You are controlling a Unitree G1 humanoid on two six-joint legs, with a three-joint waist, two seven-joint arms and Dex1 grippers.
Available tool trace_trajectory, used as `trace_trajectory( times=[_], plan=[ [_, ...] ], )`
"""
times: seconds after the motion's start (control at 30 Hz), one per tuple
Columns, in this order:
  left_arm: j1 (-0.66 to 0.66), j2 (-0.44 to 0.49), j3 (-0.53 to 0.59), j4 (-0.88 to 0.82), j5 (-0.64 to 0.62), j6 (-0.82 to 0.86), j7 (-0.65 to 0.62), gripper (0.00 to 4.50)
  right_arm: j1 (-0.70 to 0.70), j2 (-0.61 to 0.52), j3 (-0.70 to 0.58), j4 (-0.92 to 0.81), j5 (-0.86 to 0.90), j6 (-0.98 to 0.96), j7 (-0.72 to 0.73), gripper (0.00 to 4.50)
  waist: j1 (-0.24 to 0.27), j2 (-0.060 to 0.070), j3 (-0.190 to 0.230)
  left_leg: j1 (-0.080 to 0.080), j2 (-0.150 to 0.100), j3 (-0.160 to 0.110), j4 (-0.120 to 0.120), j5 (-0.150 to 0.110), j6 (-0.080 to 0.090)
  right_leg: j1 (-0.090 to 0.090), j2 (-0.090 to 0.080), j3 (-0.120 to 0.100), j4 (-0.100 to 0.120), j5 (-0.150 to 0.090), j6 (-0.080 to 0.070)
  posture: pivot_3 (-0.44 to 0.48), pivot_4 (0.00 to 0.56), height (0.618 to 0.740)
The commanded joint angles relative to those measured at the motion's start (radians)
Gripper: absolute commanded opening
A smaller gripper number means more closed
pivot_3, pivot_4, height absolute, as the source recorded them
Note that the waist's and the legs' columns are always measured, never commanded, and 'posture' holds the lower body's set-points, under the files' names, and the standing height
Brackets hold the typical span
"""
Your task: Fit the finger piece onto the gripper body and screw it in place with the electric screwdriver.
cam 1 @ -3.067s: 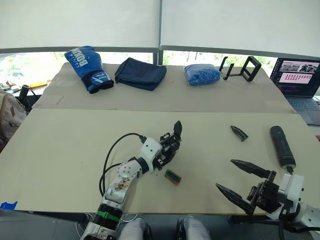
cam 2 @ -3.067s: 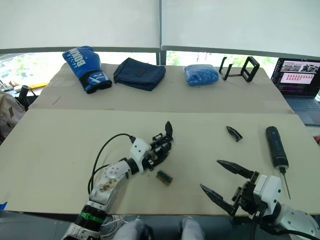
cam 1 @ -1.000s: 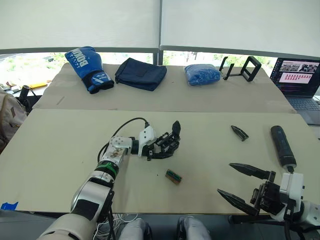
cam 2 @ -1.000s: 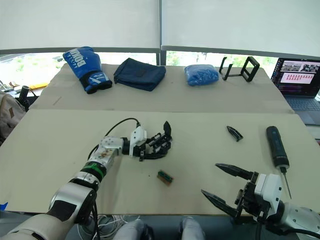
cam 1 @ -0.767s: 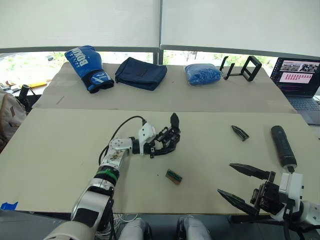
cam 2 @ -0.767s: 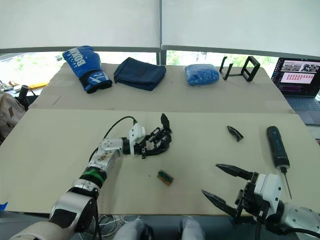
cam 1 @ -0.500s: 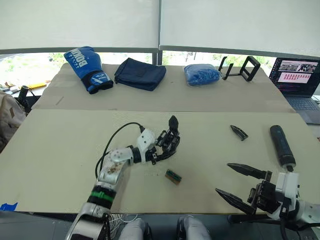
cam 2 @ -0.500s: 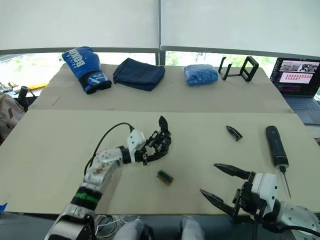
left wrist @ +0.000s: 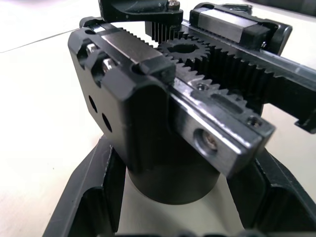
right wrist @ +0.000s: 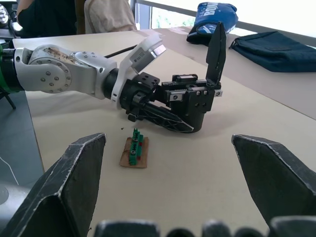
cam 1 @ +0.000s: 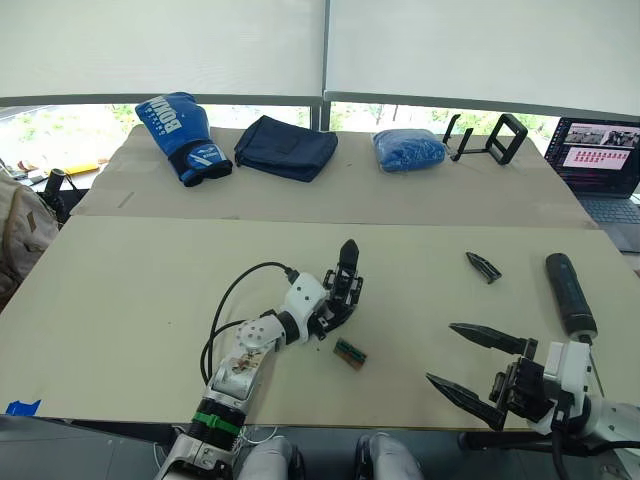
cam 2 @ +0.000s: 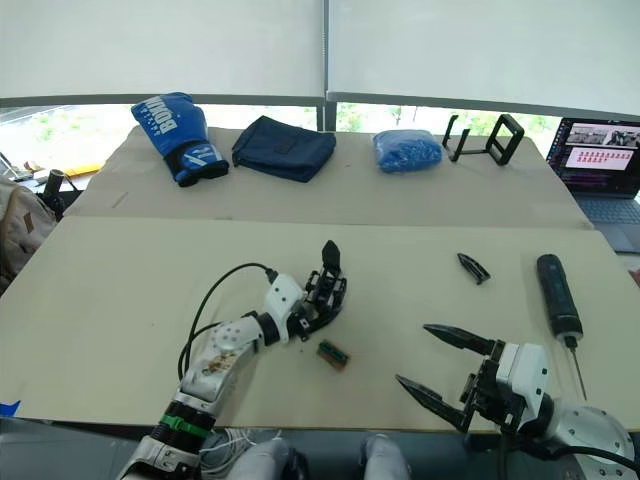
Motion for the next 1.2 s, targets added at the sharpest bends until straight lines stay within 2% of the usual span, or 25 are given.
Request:
trace_trajectory(
  times=[0.03, 0.33, 0.47, 0.5, 0.7, 0.87, 1.1, 1.2],
  plan=[
    [-0.025, -0.010, -0.013, -0.006, 0.005, -0.040, 0.018, 2.32, 0.000, 0.005, -0.007, -0.021, 0.003, -0.029, -0.006, 4.50, 0.001, 0.000, 0.000, 0.000, 0.000, 0.000, 0.000, 0.000, 0.000, 0.000, 0.000, 0.000, 0.000, 0.000, 0.000, 0.000, 0.150, 0.740],
    [-0.030, -0.003, -0.003, 0.094, -0.002, -0.121, 0.022, 2.32, 0.004, 0.004, -0.015, -0.032, 0.006, -0.020, -0.024, 4.50, 0.009, 0.003, -0.002, 0.001, 0.000, 0.000, 0.000, 0.000, 0.001, 0.001, -0.001, 0.000, 0.000, 0.000, 0.000, 0.000, 0.150, 0.740],
    [-0.027, 0.008, 0.016, 0.090, -0.058, -0.067, -0.020, 4.23, 0.004, -0.005, -0.030, -0.035, 0.013, -0.013, -0.026, 4.50, 0.010, 0.004, -0.002, 0.001, 0.000, 0.000, 0.000, -0.001, 0.001, 0.001, -0.001, 0.000, 0.000, 0.000, 0.000, 0.000, 0.150, 0.740],
    [-0.030, 0.016, 0.018, 0.096, -0.064, -0.062, -0.031, 4.41, 0.003, -0.008, -0.033, -0.034, 0.014, -0.013, -0.026, 4.50, 0.010, 0.004, -0.002, 0.001, 0.000, 0.000, 0.000, -0.001, 0.001, 0.001, -0.001, 0.000, 0.000, 0.000, 0.000, 0.000, 0.150, 0.740],
    [-0.053, 0.092, 0.041, 0.107, -0.111, -0.051, -0.126, 4.41, 0.001, -0.016, -0.042, -0.037, 0.019, -0.006, -0.025, 4.50, 0.003, 0.005, -0.003, 0.002, 0.000, 0.001, 0.000, 0.000, 0.001, 0.001, 0.000, -0.001, 0.000, 0.000, 0.000, 0.000, 0.150, 0.740],
    [-0.097, 0.191, 0.047, 0.162, -0.154, -0.083, -0.293, 4.41, 0.002, -0.015, -0.039, -0.039, 0.017, -0.008, -0.028, 4.50, -0.005, 0.005, -0.003, 0.002, 0.000, 0.000, 0.000, 0.000, 0.000, 0.001, 0.000, -0.001, 0.000, 0.000, 0.000, 0.000, 0.150, 0.740],
    [-0.250, 0.249, 0.044, 0.396, -0.168, -0.195, -0.528, 4.41, 0.002, -0.011, -0.030, -0.040, 0.015, -0.013, -0.029, 4.50, -0.005, 0.005, -0.003, 0.001, 0.000, 0.001, 0.000, 0.000, 0.000, 0.000, 0.001, -0.001, 0.000, 0.000, 0.000, 0.000, 0.150, 0.740],
    [-0.358, 0.239, 0.043, 0.566, -0.150, -0.242, -0.606, 4.41, -0.003, -0.014, -0.025, -0.040, 0.013, -0.012, -0.029, 4.50, -0.002, 0.005, -0.003, 0.000, 0.000, 0.001, 0.000, 0.000, 0.000, 0.000, 0.001, -0.002, 0.000, 0.000, 0.000, 0.000, 0.150, 0.740]
  ],
)
